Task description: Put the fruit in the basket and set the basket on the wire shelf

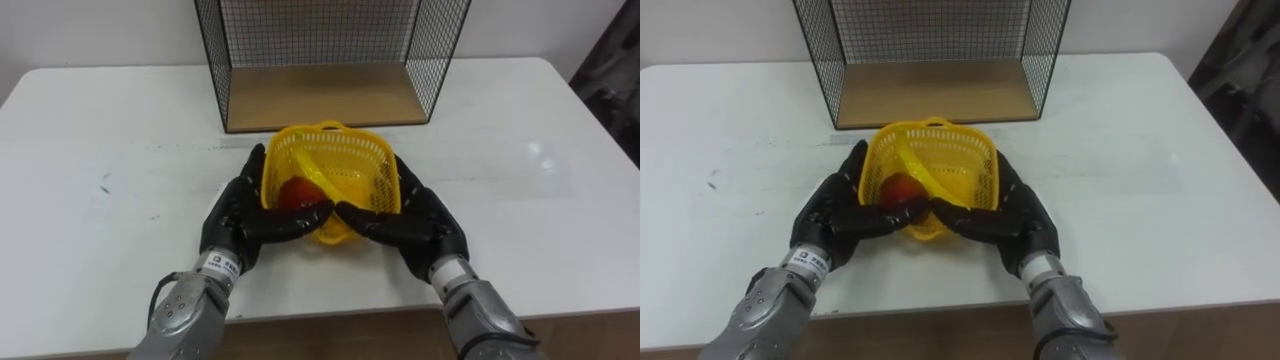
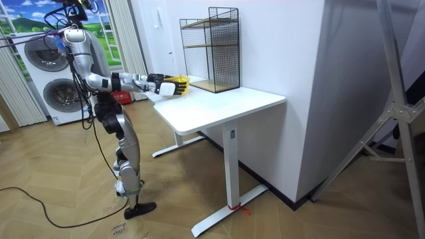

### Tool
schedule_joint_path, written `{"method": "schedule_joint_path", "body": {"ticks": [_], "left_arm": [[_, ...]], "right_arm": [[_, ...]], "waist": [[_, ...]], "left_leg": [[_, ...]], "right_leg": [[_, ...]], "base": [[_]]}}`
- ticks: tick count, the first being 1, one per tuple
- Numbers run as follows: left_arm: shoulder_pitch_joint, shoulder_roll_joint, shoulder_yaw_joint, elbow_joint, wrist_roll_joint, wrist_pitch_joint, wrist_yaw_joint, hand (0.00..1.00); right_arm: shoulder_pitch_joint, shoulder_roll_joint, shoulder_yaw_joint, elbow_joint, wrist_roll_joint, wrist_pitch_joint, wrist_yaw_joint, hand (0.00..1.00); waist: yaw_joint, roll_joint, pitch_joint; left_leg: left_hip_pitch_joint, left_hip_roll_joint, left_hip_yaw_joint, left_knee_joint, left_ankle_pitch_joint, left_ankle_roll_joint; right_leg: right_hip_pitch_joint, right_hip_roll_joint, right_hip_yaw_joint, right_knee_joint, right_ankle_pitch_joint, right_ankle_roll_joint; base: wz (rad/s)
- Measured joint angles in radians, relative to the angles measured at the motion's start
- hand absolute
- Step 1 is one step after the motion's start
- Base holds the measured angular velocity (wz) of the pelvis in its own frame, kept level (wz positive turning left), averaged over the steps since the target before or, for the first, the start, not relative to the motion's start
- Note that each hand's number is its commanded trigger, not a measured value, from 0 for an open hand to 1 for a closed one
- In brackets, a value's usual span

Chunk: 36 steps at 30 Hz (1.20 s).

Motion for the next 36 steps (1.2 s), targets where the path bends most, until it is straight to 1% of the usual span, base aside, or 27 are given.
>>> {"method": "schedule_joint_path", "body": {"ticks": [4, 7, 9, 10, 12, 17, 20, 24, 36], "left_arm": [[-0.001, 0.0, -0.005, 0.0, 0.0, 0.0, 0.0, 0.0], [-0.005, 0.0, -0.005, 0.0, 0.006, 0.0, 0.0, 0.0], [-0.011, 0.0, -0.003, 0.0, 0.006, 0.0, 0.0, 0.0], [-0.014, 0.0, -0.003, 0.0, 0.006, 0.0, 0.0, 0.0], [-0.025, 0.0, -0.002, 0.0, 0.006, 0.0, 0.0, 0.0], [-0.061, 0.0, 0.006, 0.0, 0.002, -0.006, 0.0, 0.0], [-0.082, 0.0, 0.012, 0.0, -0.002, -0.007, 0.0, 0.0], [-0.084, 0.0, 0.019, 0.0, -0.001, -0.011, 0.0, 0.0], [-0.084, 0.0, 0.024, 0.0, 0.008, -0.011, 0.0, 0.0]], "right_arm": [[-0.01, 0.001, 0.001, 0.0, -0.019, 0.0, -0.012, 0.0], [-0.015, 0.002, 0.001, 0.0, -0.029, 0.0, -0.02, 0.0], [-0.023, 0.003, -0.001, 0.0, -0.049, 0.0, -0.02, 0.0], [-0.026, 0.003, -0.003, 0.0, -0.058, 0.0, -0.02, 0.0], [-0.043, 0.003, -0.008, 0.0, -0.068, 0.0, -0.02, 0.0], [-0.068, -0.001, -0.031, -0.002, -0.067, -0.005, -0.02, 0.0], [-0.103, -0.002, -0.039, -0.003, -0.068, -0.005, -0.02, 0.0], [-0.143, -0.008, -0.045, -0.01, -0.069, -0.005, -0.02, 0.0], [-0.148, -0.01, -0.046, -0.011, -0.096, -0.005, -0.019, 0.0]], "waist": [[-0.001, -0.002, 0.0008], [-0.001, -0.007, 0.0044], [0.0, -0.015, 0.0091], [0.0, -0.016, 0.0099], [-0.001, -0.02, 0.0098], [0.0, -0.02, 0.0095], [-0.002, -0.019, 0.0092], [-0.005, -0.019, 0.009], [-0.003, -0.021, 0.008]], "left_leg": [[0.016, 0.0, 0.003, -0.008, 0.0, 0.0], [0.017, 0.0, 0.003, -0.008, 0.0, 0.0], [0.013, 0.0, 0.004, -0.005, 0.0, 0.0], [0.011, 0.0, 0.004, -0.004, 0.0, 0.0], [0.004, 0.0, 0.004, 0.001, 0.0, 0.0], [0.003, 0.0, 0.004, 0.001, 0.0, 0.0], [0.001, 0.0, 0.004, 0.001, 0.0, 0.0], [0.002, 0.001, 0.004, 0.001, 0.0, 0.0], [0.008, 0.001, 0.001, 0.004, 0.0, 0.0]], "right_leg": [[0.013, 0.0, 0.001, -0.001, 0.0, 0.0], [0.013, 0.0, 0.001, 0.0, 0.0, 0.0], [0.009, 0.0, 0.002, 0.002, 0.0, 0.0], [0.008, 0.0, 0.002, 0.002, 0.0, 0.0], [0.006, 0.0, 0.004, -0.001, 0.001, 0.001], [0.004, 0.001, 0.005, -0.001, 0.001, 0.001], [0.001, 0.0, 0.005, 0.0, 0.001, 0.001], [0.002, 0.0, 0.002, 0.0, 0.001, 0.0], [0.007, -0.001, 0.0, 0.009, 0.001, 0.001]], "base": [[0.0], [0.0], [0.0], [0.0], [0.0], [0.0], [0.0], [0.0], [0.0]]}}
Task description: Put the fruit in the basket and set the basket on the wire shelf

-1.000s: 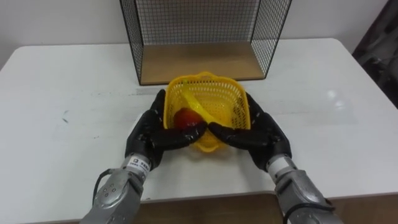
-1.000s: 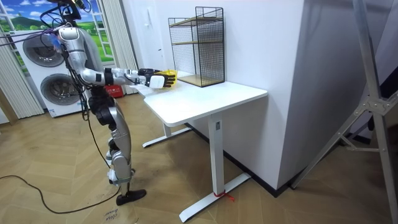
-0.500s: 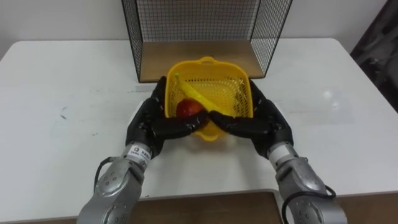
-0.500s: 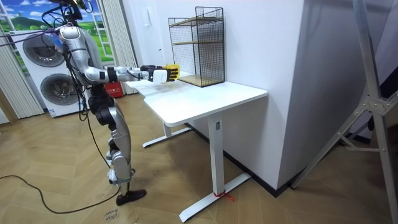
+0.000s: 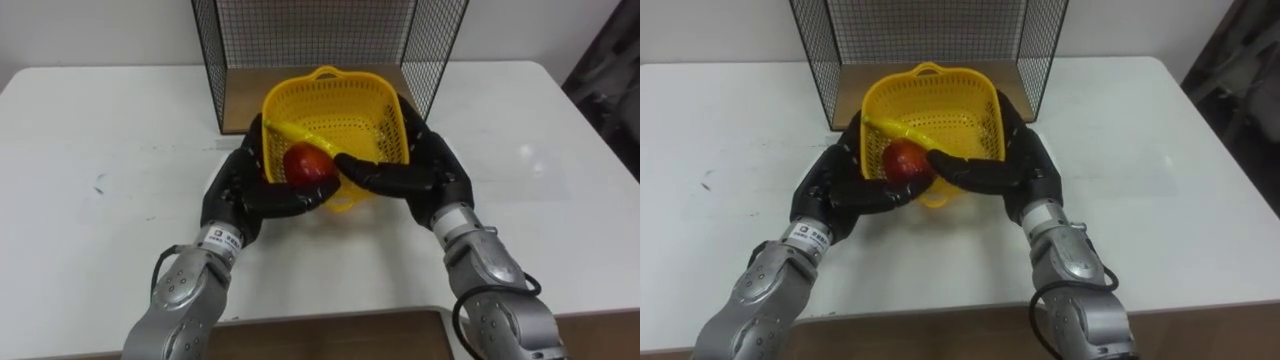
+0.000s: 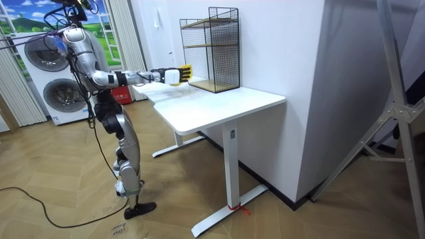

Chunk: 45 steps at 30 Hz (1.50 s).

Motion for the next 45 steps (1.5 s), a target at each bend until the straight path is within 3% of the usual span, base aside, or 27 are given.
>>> {"method": "schedule_joint_path", "body": {"ticks": [4, 8, 12, 15, 17, 18, 19, 20, 21, 22, 23, 24, 26, 27, 28, 29, 30, 34, 36, 37, 39, 42, 44, 45], "left_arm": [[0.0, -0.001, 0.001, 0.0, 0.005, 0.0, 0.0, 0.0], [0.0, 0.0, 0.005, 0.0, -0.002, 0.0, 0.0, 0.0], [0.0, 0.003, 0.013, 0.0, -0.002, -0.001, 0.0, 0.0], [0.001, 0.002, 0.021, 0.004, -0.015, 0.0, 0.0, 0.0], [0.001, 0.004, 0.024, 0.007, -0.013, -0.001, 0.0, 0.0], [0.001, 0.012, 0.027, 0.008, -0.011, -0.001, 0.0, 0.0], [0.0, 0.004, 0.022, 0.012, -0.011, 0.0, -0.002, 0.0], [0.001, -0.004, 0.019, 0.013, -0.011, 0.0, -0.005, 0.0], [0.001, -0.015, 0.009, 0.017, -0.012, 0.0, -0.008, 0.0], [0.0, -0.018, 0.009, 0.017, -0.01, -0.004, -0.008, 0.0], [0.001, -0.02, 0.013, 0.019, -0.009, -0.006, -0.008, 0.0], [0.001, -0.012, 0.021, 0.028, -0.007, -0.008, -0.008, 0.0], [0.001, 0.0, 0.034, 0.031, -0.008, -0.008, -0.008, 0.0], [0.001, 0.0, 0.032, 0.03, -0.011, -0.007, -0.008, 0.0], [0.002, 0.0, 0.03, 0.031, -0.011, -0.007, -0.008, 0.0], [0.002, 0.002, 0.029, 0.033, -0.011, -0.007, -0.008, 0.0], [0.002, 0.005, 0.028, 0.033, -0.013, -0.007, -0.008, 0.0], [-0.001, 0.002, 0.023, 0.032, -0.013, -0.009, -0.009, 0.0], [-0.001, 0.0, 0.02, 0.031, -0.031, -0.01, -0.01, 0.0], [-0.001, 0.001, 0.021, 0.031, -0.032, -0.01, -0.01, 0.0], [-0.002, 0.007, 0.028, 0.03, -0.031, -0.01, -0.01, 0.0], [-0.003, 0.006, 0.023, 0.02, -0.03, -0.01, -0.009, 0.0], [-0.004, 0.007, 0.015, 0.01, -0.024, -0.01, -0.009, 0.0], [-0.004, 0.006, 0.009, 0.0, -0.019, -0.012, -0.008, 0.0]], "right_arm": [[0.0, 0.001, 0.0, 0.0, -0.007, 0.0, 0.003, 0.0], [-0.001, 0.005, 0.0, 0.0, 0.002, 0.0, 0.013, 0.0], [0.0, 0.003, 0.0, 0.0, 0.001, 0.001, 0.023, 0.0], [0.0, 0.005, 0.003, 0.006, 0.001, 0.0, 0.023, 0.0], [0.002, 0.008, 0.009, 0.007, 0.004, 0.0, 0.026, 0.0], [0.003, 0.013, 0.012, 0.01, 0.019, 0.0, 0.028, 0.0], [0.005, 0.008, 0.011, 0.011, 0.032, 0.0, 0.029, 0.0], [0.005, 0.001, 0.005, 0.011, 0.032, 0.001, 0.029, 0.0], [0.005, -0.012, -0.001, 0.011, 0.038, 0.003, 0.032, 0.0], [0.004, -0.013, -0.002, 0.011, 0.04, 0.004, 0.032, 0.0], [0.006, -0.012, -0.001, 0.011, 0.04, 0.007, 0.032, 0.0], [0.014, -0.008, 0.01, 0.012, 0.035, 0.012, 0.032, 0.0], [0.021, 0.007, 0.014, 0.012, 0.034, 0.026, 0.033, 0.0], [0.02, 0.005, 0.012, 0.012, 0.036, 0.027, 0.038, 0.0], [0.021, 0.005, 0.012, 0.012, 0.034, 0.027, 0.039, 0.0], [0.023, 0.005, 0.012, 0.012, 0.034, 0.028, 0.039, 0.0], [0.027, 0.004, 0.013, 0.012, 0.036, 0.03, 0.039, 0.0], [0.026, -0.006, 0.009, 0.01, 0.044, 0.029, 0.038, 0.0], [0.023, -0.008, 0.011, 0.01, 0.053, 0.029, 0.029, 0.0], [0.024, -0.009, 0.013, 0.01, 0.047, 0.03, 0.025, 0.0], [0.024, -0.002, 0.024, 0.01, 0.039, 0.03, 0.007, 0.0], [0.019, -0.007, 0.027, 0.01, 0.042, 0.028, 0.006, 0.0], [0.018, -0.006, 0.024, 0.01, 0.044, 0.021, 0.006, 0.0], [0.014, -0.006, 0.014, 0.01, 0.04, 0.012, 0.006, 0.0]], "waist": [[0.004, -0.005, 0.0003], [0.01, -0.018, -0.001], [0.031, -0.034, -0.004], [0.04, -0.028, -0.0035], [0.032, -0.022, -0.0021], [0.033, -0.025, 0.0031], [0.028, -0.032, 0.0041], [0.033, -0.035, 0.0056], [0.055, -0.038, 0.005], [0.084, -0.022, -0.0006], [0.092, -0.019, -0.0019], [0.086, -0.014, -0.0125], [0.073, -0.042, -0.0211], [0.072, -0.052, -0.0172], [0.077, -0.057, -0.0106], [0.078, -0.056, -0.0088], [0.08, -0.056, -0.0067], [0.074, -0.061, -0.0081], [0.083, -0.071, -0.0084], [0.084, -0.071, -0.0082], [0.081, -0.073, -0.0071], [0.086, -0.07, -0.0059], [0.081, -0.056, 0.0018], [0.082, -0.047, 0.0061]], "left_leg": [[-0.004, 0.0, 0.0, 0.015, 0.0, 0.0], [-0.023, 0.01, 0.002, 0.073, -0.016, -0.009], [-0.06, 0.051, -0.004, 0.205, -0.077, -0.035], [-0.095, 0.08, -0.005, 0.306, -0.079, -0.038], [-0.14, 0.095, -0.007, 0.39, -0.065, -0.025], [-0.202, 0.087, -0.017, 0.464, -0.051, 0.0], [-0.259, 0.026, -0.031, 0.432, -0.06, 0.015], [-0.286, -0.004, -0.033, 0.401, -0.057, 0.023], [-0.337, -0.056, -0.027, 0.292, -0.023, 0.024], [-0.369, -0.071, -0.024, 0.152, 0.044, 0.023], [-0.374, -0.071, -0.024, 0.108, 0.094, 0.031], [-0.365, -0.071, -0.024, 0.077, 0.165, 0.04], [-0.359, -0.076, -0.004, 0.082, 0.195, 0.056], [-0.359, -0.078, -0.001, 0.093, 0.205, 0.07], [-0.361, -0.08, -0.001, 0.124, 0.209, 0.075], [-0.361, -0.082, -0.003, 0.14, 0.209, 0.079], [-0.361, -0.09, -0.003, 0.169, 0.197, 0.101], [-0.363, -0.141, -0.001, 0.223, 0.123, 0.14], [-0.36, -0.181, 0.02, 0.253, 0.074, 0.162], [-0.36, -0.183, 0.027, 0.266, 0.06, 0.166], [-0.353, -0.197, 0.026, 0.321, 0.015, 0.179], [-0.329, -0.198, 0.017, 0.332, -0.028, 0.188], [-0.31, -0.192, -0.005, 0.32, -0.037, 0.192], [-0.307, -0.184, -0.007, 0.309, -0.04, 0.194]], "right_leg": [[-0.002, -0.001, -0.001, 0.012, -0.001, 0.0], [-0.031, 0.002, 0.0, 0.072, -0.027, -0.012], [-0.068, 0.027, -0.001, 0.185, -0.095, -0.039], [-0.062, 0.051, -0.001, 0.203, -0.107, -0.055], [-0.05, 0.058, 0.004, 0.204, -0.116, -0.071], [-0.045, 0.055, 0.033, 0.202, -0.118, -0.081], [-0.048, 0.05, 0.071, 0.2, -0.118, -0.087], [-0.051, 0.046, 0.089, 0.201, -0.118, -0.087], [-0.062, 0.037, 0.115, 0.204, -0.118, -0.087], [-0.078, 0.038, 0.126, 0.222, -0.122, -0.089], [-0.082, 0.038, 0.13, 0.236, -0.132, -0.088], [-0.083, 0.04, 0.131, 0.263, -0.164, -0.075], [-0.076, 0.032, 0.115, 0.273, -0.194, -0.056], [-0.068, 0.029, 0.118, 0.266, -0.197, -0.046], [-0.057, 0.022, 0.124, 0.267, -0.204, -0.05], [-0.049, 0.021, 0.127, 0.267, -0.21, -0.05], [-0.031, 0.013, 0.134, 0.269, -0.228, -0.045], [0.002, -0.042, 0.12, 0.272, -0.277, -0.019], [-0.021, -0.095, 0.101, 0.38, -0.312, 0.016], [-0.043, -0.106, 0.093, 0.436, -0.31, 0.022], [-0.106, -0.136, 0.076, 0.625, -0.264, 0.058], [-0.131, -0.138, 0.047, 0.7, -0.183, 0.062], [-0.149, -0.125, 0.035, 0.722, -0.147, 0.055], [-0.188, -0.115, 0.032, 0.714, -0.179, 0.044]], "base": [[-0.01], [0.0], [-0.01], [-0.01], [0.05], [0.27], [0.26], [0.06], [-0.44], [-0.63], [-0.56], [-0.16], [0.1], [0.0], [-0.09], [-0.1], [0.0], [0.11], [0.03], [0.0], [0.13], [0.02], [0.08], [0.06]]}}
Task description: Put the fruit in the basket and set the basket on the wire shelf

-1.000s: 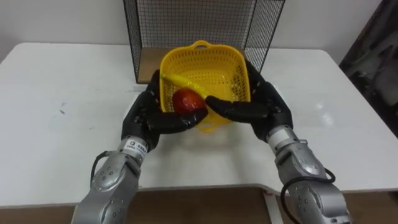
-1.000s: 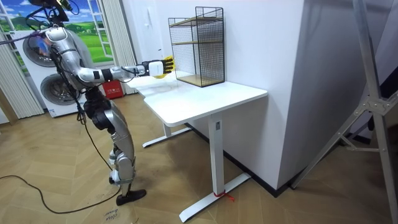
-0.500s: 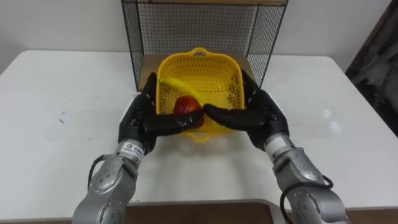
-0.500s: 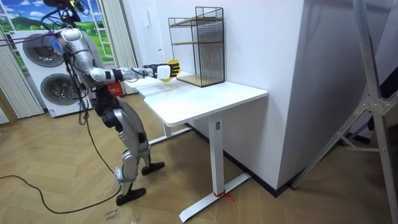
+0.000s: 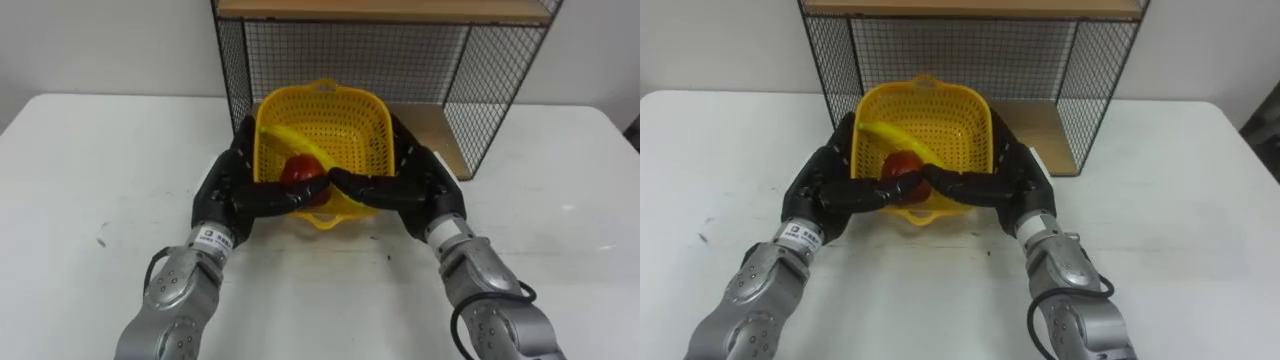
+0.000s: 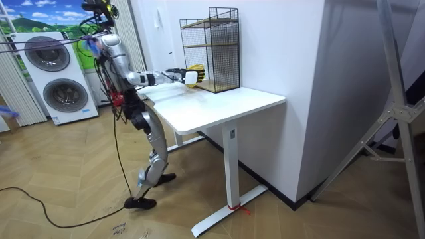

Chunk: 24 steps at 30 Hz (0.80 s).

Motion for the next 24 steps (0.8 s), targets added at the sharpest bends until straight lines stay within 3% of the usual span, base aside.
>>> {"method": "schedule_joint_path", "body": {"ticks": [3, 5, 6, 7, 9, 10, 12, 15, 24], "left_arm": [[-0.007, 0.005, -0.003, 0.003, -0.001, -0.001, 0.0, 0.0], [-0.028, 0.007, 0.002, 0.004, 0.0, -0.001, 0.0, 0.0], [-0.032, 0.001, 0.005, 0.009, 0.0, -0.001, 0.002, 0.0], [-0.032, -0.003, 0.007, 0.009, 0.006, -0.001, 0.003, 0.0], [-0.032, -0.004, 0.015, 0.009, 0.023, -0.001, 0.003, 0.0], [-0.033, -0.005, 0.02, 0.008, 0.048, -0.001, 0.003, 0.0], [-0.033, -0.004, 0.025, 0.006, 0.07, 0.0, 0.003, 0.0], [-0.034, -0.007, 0.035, 0.001, 0.08, 0.002, 0.001, 0.0], [-0.056, -0.007, 0.037, 0.006, 0.084, 0.023, -0.003, 0.0]], "right_arm": [[-0.005, -0.003, -0.003, -0.001, -0.005, -0.005, 0.002, 0.0], [-0.026, -0.003, -0.004, -0.001, -0.006, -0.005, -0.001, 0.0], [-0.028, -0.003, -0.004, 0.0, -0.004, -0.005, -0.007, 0.0], [-0.028, -0.002, -0.004, 0.0, -0.002, -0.005, -0.008, 0.0], [-0.028, 0.003, -0.004, 0.0, -0.003, -0.005, -0.008, 0.0], [-0.028, 0.005, -0.004, 0.0, -0.007, -0.005, -0.007, 0.0], [-0.029, 0.005, -0.006, 0.0, -0.009, -0.005, -0.007, 0.0], [-0.029, 0.006, -0.004, -0.003, -0.014, -0.005, -0.005, 0.0], [-0.029, 0.005, -0.007, -0.006, -0.043, -0.004, -0.009, 0.0]], "waist": [[-0.009, 0.016, 0.01], [-0.029, 0.025, 0.0171], [-0.042, 0.038, 0.0141], [-0.044, 0.047, 0.0094], [-0.048, 0.05, 0.0045], [-0.047, 0.051, -0.0036], [-0.049, 0.049, -0.0093], [-0.048, 0.046, -0.0136], [-0.055, 0.047, -0.0129]], "left_leg": [[0.024, 0.007, 0.0, -0.023, -0.001, 0.002], [0.018, 0.005, 0.001, -0.021, -0.001, 0.002], [0.024, 0.009, -0.001, -0.027, -0.001, 0.001], [0.039, 0.016, 0.001, -0.05, 0.004, -0.006], [0.06, 0.032, 0.001, -0.068, 0.009, -0.014], [0.066, 0.042, 0.002, -0.075, 0.008, -0.019], [0.086, 0.051, 0.007, -0.097, 0.015, -0.029], [0.103, 0.062, 0.02, -0.129, 0.03, -0.037], [0.115, 0.085, 0.022, -0.174, 0.059, -0.053]], "right_leg": [[-0.055, 0.029, -0.01, -0.153, -0.04, -0.012], [-0.073, 0.038, -0.013, -0.315, -0.015, -0.023], [-0.066, 0.047, -0.013, -0.343, 0.036, -0.039], [-0.049, 0.058, -0.021, -0.371, 0.056, -0.046], [-0.025, 0.076, -0.022, -0.414, 0.077, -0.054], [-0.014, 0.088, -0.018, -0.438, 0.091, -0.057], [0.007, 0.099, -0.006, -0.474, 0.109, -0.063], [0.022, 0.113, -0.002, -0.515, 0.133, -0.072], [0.06, 0.137, -0.007, -0.621, 0.183, -0.085]], "base": [[0.03], [0.15], [0.04], [0.0], [-0.18], [-0.19], [-0.21], [-0.18], [-0.01]]}}
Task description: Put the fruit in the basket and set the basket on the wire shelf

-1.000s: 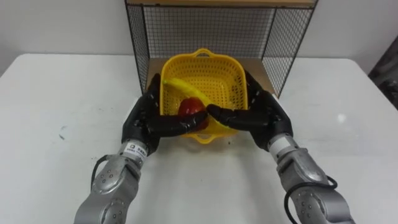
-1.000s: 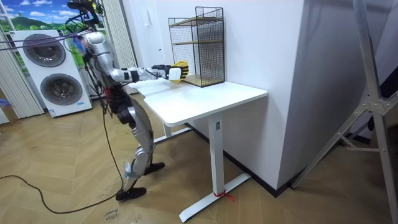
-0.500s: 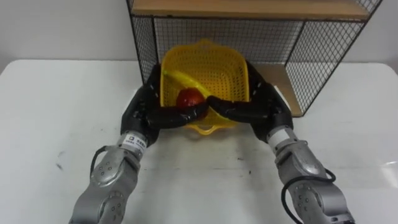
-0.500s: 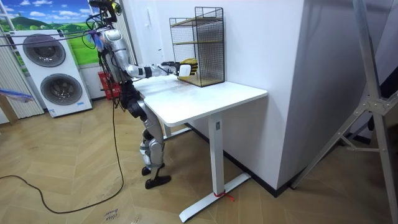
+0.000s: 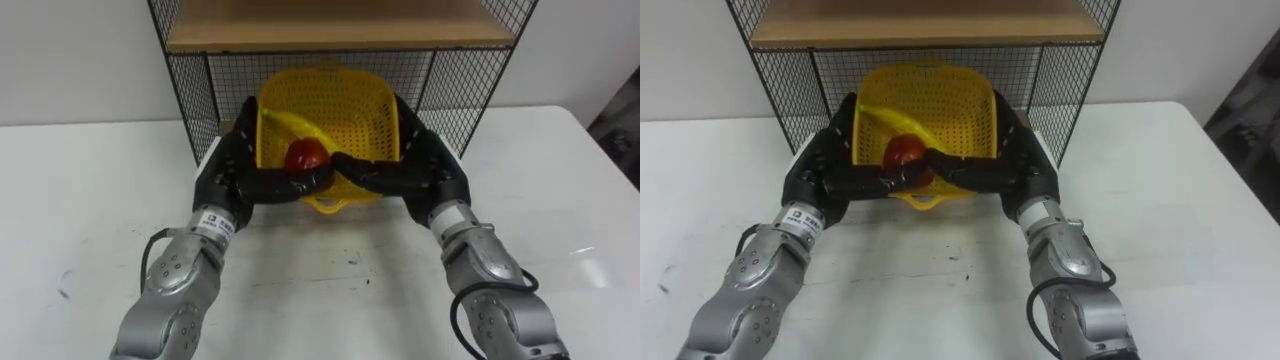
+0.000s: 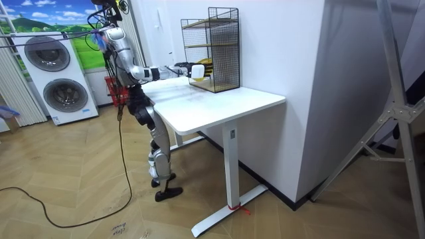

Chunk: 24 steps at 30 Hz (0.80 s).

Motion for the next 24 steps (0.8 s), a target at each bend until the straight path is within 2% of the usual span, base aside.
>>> {"method": "schedule_joint_path", "body": {"ticks": [5, 9, 14, 16, 18, 21, 24], "left_arm": [[-0.01, 0.002, -0.001, 0.027, 0.001, 0.001, 0.0, 0.0], [-0.015, 0.002, -0.002, 0.06, -0.001, 0.003, 0.0, 0.0], [-0.08, 0.003, 0.002, 0.113, -0.001, 0.03, 0.007, 0.0], [-0.107, 0.003, 0.01, 0.128, -0.009, 0.043, 0.015, 0.0], [-0.168, -0.002, 0.012, 0.197, -0.041, 0.052, 0.022, 0.0], [-0.217, -0.006, 0.015, 0.251, -0.049, 0.071, 0.038, 0.0], [-0.237, -0.006, 0.015, 0.285, -0.049, 0.095, 0.043, 0.0]], "right_arm": [[0.0, -0.001, 0.0, 0.0, 0.001, 0.0, -0.002, 0.0], [-0.007, 0.002, 0.0, 0.005, 0.007, 0.0, 0.0, 0.0], [-0.056, 0.01, 0.0, 0.03, 0.007, 0.004, -0.029, 0.0], [-0.087, 0.009, -0.001, 0.056, 0.041, 0.019, -0.039, 0.0], [-0.142, 0.008, -0.004, 0.13, 0.086, 0.031, -0.049, 0.0], [-0.199, 0.011, -0.007, 0.206, 0.112, 0.052, -0.067, 0.0], [-0.22, 0.01, -0.007, 0.23, 0.122, 0.07, -0.076, 0.0]], "waist": [[-0.001, 0.0, 0.0011], [-0.003, 0.001, 0.0055], [-0.002, 0.004, 0.0121], [0.0, 0.004, 0.0124], [-0.004, 0.005, 0.012], [-0.002, 0.005, 0.012], [-0.001, 0.006, 0.0118]], "left_leg": [[0.009, 0.0, 0.0, -0.004, 0.0, 0.0], [0.016, 0.001, -0.003, -0.01, 0.002, -0.002], [0.012, 0.005, -0.002, -0.012, 0.003, -0.003], [0.012, 0.007, -0.001, -0.016, 0.006, -0.003], [0.018, 0.008, -0.003, -0.02, 0.012, -0.002], [0.02, 0.008, -0.003, -0.025, 0.015, -0.002], [0.02, 0.008, -0.004, -0.027, 0.017, -0.002]], "right_leg": [[0.01, 0.0, 0.001, -0.003, 0.0, 0.0], [0.022, 0.002, 0.0, -0.017, 0.006, 0.0], [0.026, 0.009, 0.003, -0.041, 0.02, 0.0], [0.036, 0.011, 0.002, -0.052, 0.028, -0.001], [0.047, 0.01, -0.002, -0.067, 0.035, -0.002], [0.051, 0.01, -0.01, -0.073, 0.039, -0.003], [0.052, 0.01, -0.012, -0.075, 0.04, -0.004]], "base": [[0.0], [0.0], [-0.02], [-0.02], [0.07], [0.02], [0.0]]}}
